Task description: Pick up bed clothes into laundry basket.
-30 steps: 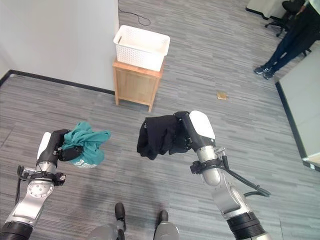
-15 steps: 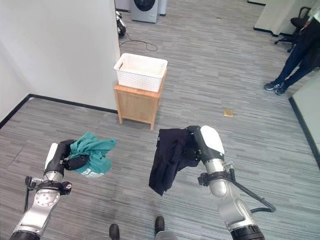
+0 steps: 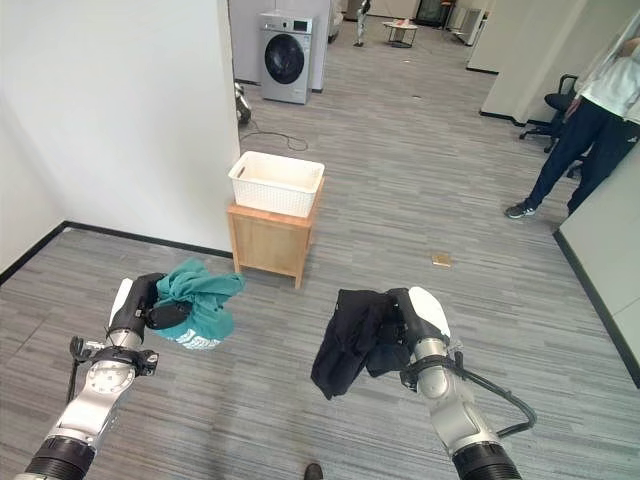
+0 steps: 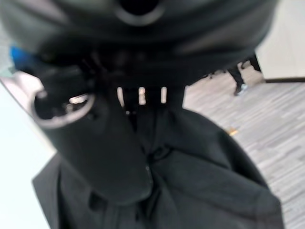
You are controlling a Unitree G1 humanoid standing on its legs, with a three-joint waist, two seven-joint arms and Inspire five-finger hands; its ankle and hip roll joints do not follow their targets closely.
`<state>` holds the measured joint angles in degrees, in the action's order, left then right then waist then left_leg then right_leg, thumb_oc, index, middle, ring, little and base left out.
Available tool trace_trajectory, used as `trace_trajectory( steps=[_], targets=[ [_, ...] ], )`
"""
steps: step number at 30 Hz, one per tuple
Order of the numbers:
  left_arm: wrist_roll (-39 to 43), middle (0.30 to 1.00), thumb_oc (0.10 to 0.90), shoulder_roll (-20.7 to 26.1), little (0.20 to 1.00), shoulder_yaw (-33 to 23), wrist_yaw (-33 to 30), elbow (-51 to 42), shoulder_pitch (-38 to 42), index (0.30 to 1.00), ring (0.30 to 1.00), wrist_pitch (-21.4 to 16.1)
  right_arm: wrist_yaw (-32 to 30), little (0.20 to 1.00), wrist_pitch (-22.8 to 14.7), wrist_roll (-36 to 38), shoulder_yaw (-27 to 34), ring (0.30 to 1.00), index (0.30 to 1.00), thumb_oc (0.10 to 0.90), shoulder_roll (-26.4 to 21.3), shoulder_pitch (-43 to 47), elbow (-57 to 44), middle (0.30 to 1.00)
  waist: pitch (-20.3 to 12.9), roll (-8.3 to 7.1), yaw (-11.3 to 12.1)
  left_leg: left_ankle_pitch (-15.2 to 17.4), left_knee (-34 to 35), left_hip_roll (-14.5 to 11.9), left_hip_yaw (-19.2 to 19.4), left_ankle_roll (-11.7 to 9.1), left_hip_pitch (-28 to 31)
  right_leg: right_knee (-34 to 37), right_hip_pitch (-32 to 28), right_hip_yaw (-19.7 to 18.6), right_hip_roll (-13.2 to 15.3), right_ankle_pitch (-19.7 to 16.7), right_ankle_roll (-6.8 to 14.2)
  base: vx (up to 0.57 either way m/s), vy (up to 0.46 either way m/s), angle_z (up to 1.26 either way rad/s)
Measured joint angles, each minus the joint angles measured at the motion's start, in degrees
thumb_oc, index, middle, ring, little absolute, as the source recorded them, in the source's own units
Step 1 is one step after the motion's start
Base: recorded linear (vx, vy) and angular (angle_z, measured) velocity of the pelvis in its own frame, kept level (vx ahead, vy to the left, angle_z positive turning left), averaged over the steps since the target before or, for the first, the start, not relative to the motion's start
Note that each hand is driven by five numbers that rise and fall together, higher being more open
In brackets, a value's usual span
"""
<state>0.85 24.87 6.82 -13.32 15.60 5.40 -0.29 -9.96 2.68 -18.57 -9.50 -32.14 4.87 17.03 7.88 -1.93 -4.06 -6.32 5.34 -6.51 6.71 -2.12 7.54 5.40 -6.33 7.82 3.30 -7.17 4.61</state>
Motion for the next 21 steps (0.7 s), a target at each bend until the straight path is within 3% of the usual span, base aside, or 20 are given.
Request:
trace_trajectory(
  steps=[3,5,7,8,10,11,12,13,14,15,16,18,19,21],
  targets=[
    [0.2,0.300,0.400,0.3,0.300,0.0,-0.1,0.0,0.0,0.300,0.300,0.0,-0.1,0.300,0.0,-0.3,-0.4,0.300,0.300,0.400,-0.7,0.9,0.1,0.300,0.4,-0.14,1.3,1.7,-9.4,-2.1,-0.2,-2.7,-4.0,-0.7,0.4,1.4,-1.5,1.1,-2.3,-0.01,-0.229,0.02],
    [0.2,0.300,0.400,0.8,0.300,0.0,-0.9,0.6,0.3,0.300,0.300,-0.1,-0.1,0.300,-0.2,-0.6,-0.9,0.300,0.300,0.400,-1.1,2.6,0.1,0.300,2.1,-1.80,2.7,1.4,-25.7,-3.2,0.6,-5.8,-11.7,-1.4,-0.1,2.4,-1.2,1.0,-3.9,0.12,-0.227,-0.02],
    [0.1,0.300,0.400,0.6,0.300,0.1,-1.1,1.9,0.0,0.300,0.300,-0.1,-0.6,0.300,-0.3,-1.1,-0.9,0.300,0.300,0.400,-1.5,4.6,-0.5,0.300,3.1,-1.83,3.3,0.8,-29.3,-4.1,3.3,-7.5,-14.5,-0.7,-1.4,2.7,-0.7,1.7,-5.4,0.15,-0.057,0.10],
    [0.1,0.300,0.400,0.6,0.300,0.3,-1.1,1.9,0.0,0.300,0.300,-0.1,-1.0,0.300,-0.3,-1.2,-0.9,0.300,0.300,0.400,-1.9,5.0,-0.9,0.300,3.3,-2.17,3.3,1.1,-27.5,-3.8,4.5,-7.1,-14.3,-0.5,-1.0,2.7,-0.1,1.7,-5.4,0.19,0.001,-0.07],
    [0.0,0.300,0.400,-0.1,0.300,0.3,-1.4,2.1,0.0,0.300,0.300,-0.5,-1.6,0.300,-0.4,-1.6,-1.6,0.300,0.300,0.400,-3.9,7.4,-2.2,0.300,3.6,-2.04,3.6,1.2,-17.9,-0.2,7.9,-6.4,-13.4,0.1,0.8,1.2,1.6,3.9,-4.4,0.21,0.027,-0.25],
    [0.1,0.300,0.400,-2.3,0.300,0.2,-1.4,1.8,0.4,0.300,0.300,-0.7,-1.7,0.300,-0.8,-1.7,-1.9,0.300,0.300,0.400,-7.3,10.1,-2.5,0.300,4.5,3.69,4.5,5.0,-9.7,-3.8,8.1,-6.8,-12.9,-11.8,5.4,2.9,-2.1,7.2,-7.0,0.35,0.066,-0.14],
    [0.0,0.300,0.400,-1.8,0.300,0.5,-1.2,0.5,0.2,0.300,0.300,-1.9,-1.7,0.300,-0.8,-1.9,-1.5,0.300,0.300,0.400,-8.4,11.4,-2.5,0.300,4.8,4.36,4.7,6.5,-6.1,-4.2,8.3,-8.2,-12.2,-20.3,7.5,3.2,-1.9,14.2,-6.3,0.34,0.063,-0.06],
    [0.0,0.300,0.400,-1.8,0.300,0.5,-1.2,0.5,0.2,0.300,0.300,-1.9,-1.7,0.300,-0.8,-1.9,-1.5,0.300,0.300,0.400,-8.4,11.4,-2.5,0.300,4.8,4.36,4.7,6.5,-6.1,-4.2,8.3,-8.2,-12.2,-20.3,7.5,3.2,-1.9,14.2,-6.3,0.24,0.032,0.03],
    [0.2,0.300,0.400,-2.6,0.300,0.9,-1.1,0.9,-1.2,0.300,0.300,-2.2,-2.4,0.300,-0.5,-2.2,-0.6,0.300,0.300,0.400,-7.1,10.5,-2.3,0.300,5.4,3.54,5.4,2.9,-2.6,-3.8,8.4,-6.3,-9.9,-21.0,7.2,1.8,-1.9,15.8,-7.1,0.36,0.046,-0.09],
    [0.2,0.300,0.400,-2.3,0.300,1.3,-1.1,1.2,-1.8,0.300,0.300,-1.9,-2.4,0.300,-0.9,-2.3,-1.0,0.300,0.300,0.400,-7.5,10.5,-2.9,0.300,5.4,2.32,6.2,2.8,-0.9,-1.8,9.2,-6.5,-10.0,-19.4,7.8,0.8,-0.5,15.9,-7.2,0.36,0.046,-0.01],
    [0.1,0.300,0.400,-2.6,0.300,1.4,-1.1,1.7,-1.7,0.300,0.300,-1.9,-2.5,0.300,-1.0,-2.4,-0.9,0.300,0.300,0.400,-7.6,10.6,-3.3,0.300,5.6,2.53,5.8,2.7,-0.2,-1.4,9.2,-6.9,-10.3,-17.0,7.1,0.0,-0.7,15.4,-7.2,0.57,0.091,0.15],
    [0.2,0.300,0.400,-2.9,0.300,1.5,-1.0,2.7,-2.0,0.300,0.300,-1.7,-2.8,0.300,-0.8,-2.4,-0.8,0.300,0.300,0.400,-7.5,10.4,-3.8,0.300,6.0,2.77,4.8,1.9,0.1,-0.7,8.9,-7.8,-10.2,-7.0,2.0,-2.7,-1.0,9.7,-6.4,0.46,0.098,0.32],
    [0.2,0.300,0.400,-2.9,0.300,1.5,-1.0,3.0,-2.1,0.300,0.300,-1.7,-2.8,0.300,-0.8,-2.3,-0.8,0.300,0.300,0.400,-7.1,10.3,-3.9,0.300,6.2,2.72,4.9,1.8,0.1,-1.1,8.9,-8.0,-10.2,-2.4,-1.1,-4.7,-1.0,7.3,-5.8,0.50,0.130,0.17],
    [0.4,0.300,0.400,-3.1,0.300,1.5,-1.0,3.0,-2.1,0.300,0.300,-1.9,-2.8,0.300,-0.9,-2.3,-0.8,0.300,0.300,0.400,-6.9,10.3,-4.1,0.300,7.0,3.04,6.1,1.1,0.1,-3.4,8.3,-9.1,-11.4,0.3,-3.8,-7.1,-0.4,7.9,-4.8,0.54,0.152,-0.08]
  ],
)
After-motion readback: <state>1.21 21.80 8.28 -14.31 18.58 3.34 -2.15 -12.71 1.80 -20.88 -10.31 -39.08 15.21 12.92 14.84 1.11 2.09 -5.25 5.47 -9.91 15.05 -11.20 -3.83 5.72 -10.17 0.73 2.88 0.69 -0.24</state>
